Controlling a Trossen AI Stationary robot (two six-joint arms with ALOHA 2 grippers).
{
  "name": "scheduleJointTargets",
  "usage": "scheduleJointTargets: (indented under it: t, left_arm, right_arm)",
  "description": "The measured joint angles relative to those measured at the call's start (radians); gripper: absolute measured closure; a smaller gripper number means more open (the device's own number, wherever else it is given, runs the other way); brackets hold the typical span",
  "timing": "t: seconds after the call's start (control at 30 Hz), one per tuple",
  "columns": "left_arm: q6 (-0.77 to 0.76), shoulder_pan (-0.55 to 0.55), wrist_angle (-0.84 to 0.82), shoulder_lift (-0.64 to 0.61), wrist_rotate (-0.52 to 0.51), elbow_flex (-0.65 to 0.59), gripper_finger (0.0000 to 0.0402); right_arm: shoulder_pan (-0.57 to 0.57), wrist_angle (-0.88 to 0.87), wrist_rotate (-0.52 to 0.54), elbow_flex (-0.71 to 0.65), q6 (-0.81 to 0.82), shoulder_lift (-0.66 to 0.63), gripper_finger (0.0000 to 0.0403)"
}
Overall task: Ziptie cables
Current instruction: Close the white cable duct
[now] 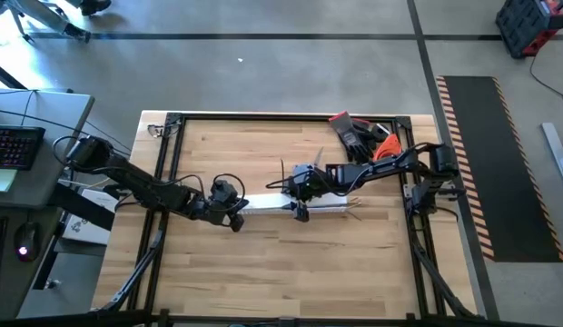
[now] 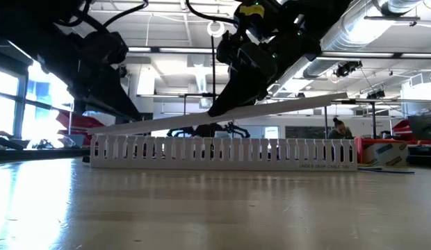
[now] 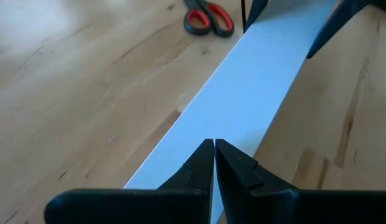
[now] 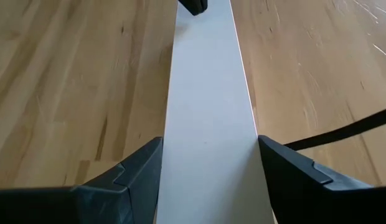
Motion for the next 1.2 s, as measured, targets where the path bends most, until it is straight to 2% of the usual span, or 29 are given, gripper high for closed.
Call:
scheduleJointTargets:
  t: [0.27, 0.7, 1.2]
  left_arm:
    - [-0.029, 0.0, 0.003, 0.041, -0.001, 0.0, 0.0402]
    - [-0.026, 0.0, 0.01, 0.002, 0.033, 0.0, 0.0402]
    - [-0.045, -0.001, 0.028, 0.035, 0.025, 0.0, 0.0402]
  right_arm:
    - [0.003, -0.012, -0.001, 0.0, -0.005, 0.0, 0.0189]
    - [0.008, 0.017, -0.004, 0.0, -0.026, -0.006, 0.0189]
    - [0.021, -0.008, 0.006, 0.0, -0.028, -0.006, 0.0189]
